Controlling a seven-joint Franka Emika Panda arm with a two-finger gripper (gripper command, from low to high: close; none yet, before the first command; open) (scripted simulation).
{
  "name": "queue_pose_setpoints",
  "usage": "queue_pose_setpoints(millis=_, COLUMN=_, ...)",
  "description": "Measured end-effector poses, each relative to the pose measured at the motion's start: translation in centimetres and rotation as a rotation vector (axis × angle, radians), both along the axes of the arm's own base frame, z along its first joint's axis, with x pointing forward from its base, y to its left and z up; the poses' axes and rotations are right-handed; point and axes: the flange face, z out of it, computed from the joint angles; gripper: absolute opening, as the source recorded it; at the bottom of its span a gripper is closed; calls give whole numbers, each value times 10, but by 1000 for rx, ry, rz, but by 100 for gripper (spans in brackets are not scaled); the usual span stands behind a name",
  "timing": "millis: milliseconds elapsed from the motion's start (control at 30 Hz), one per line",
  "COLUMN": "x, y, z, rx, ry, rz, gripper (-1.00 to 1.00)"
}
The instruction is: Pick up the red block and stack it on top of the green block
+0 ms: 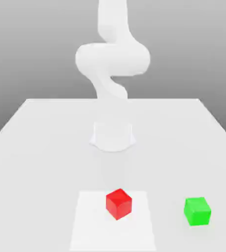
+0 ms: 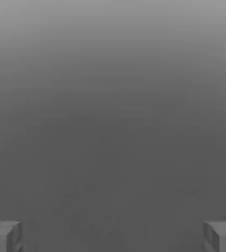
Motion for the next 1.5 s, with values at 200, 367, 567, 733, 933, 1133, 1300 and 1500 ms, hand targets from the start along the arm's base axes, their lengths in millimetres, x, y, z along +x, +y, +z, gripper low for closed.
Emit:
queue_pose_setpoints(millis=200, x=56, y=5, z=-149, rx=-71, ry=222, rz=163, gripper=0)
queue_pose_setpoints(millis=367, x=62, y=14, z=-274, rx=-130, ry=403, rz=305, gripper=0)
queue_pose_setpoints(millis=567, x=24, y=19, z=-408, rx=-202, ry=614, rz=479, gripper=0)
queue_pose_setpoints(millis=733, x=3, y=18, z=-476, rx=-228, ry=688, rz=544, gripper=0)
queue_pose_setpoints(millis=933, x=0, y=18, z=-514, rx=-227, ry=692, rz=545, gripper=-100)
queue_pose_setpoints(millis=1133, x=1, y=18, z=-508, rx=-227, ry=693, rz=546, gripper=-100)
queue_pose_setpoints(millis=1300, x=1, y=17, z=-463, rx=-226, ry=693, rz=545, gripper=-100)
queue_pose_setpoints(millis=1500, x=15, y=160, z=-429, rx=-332, ry=664, rz=820, gripper=-100)
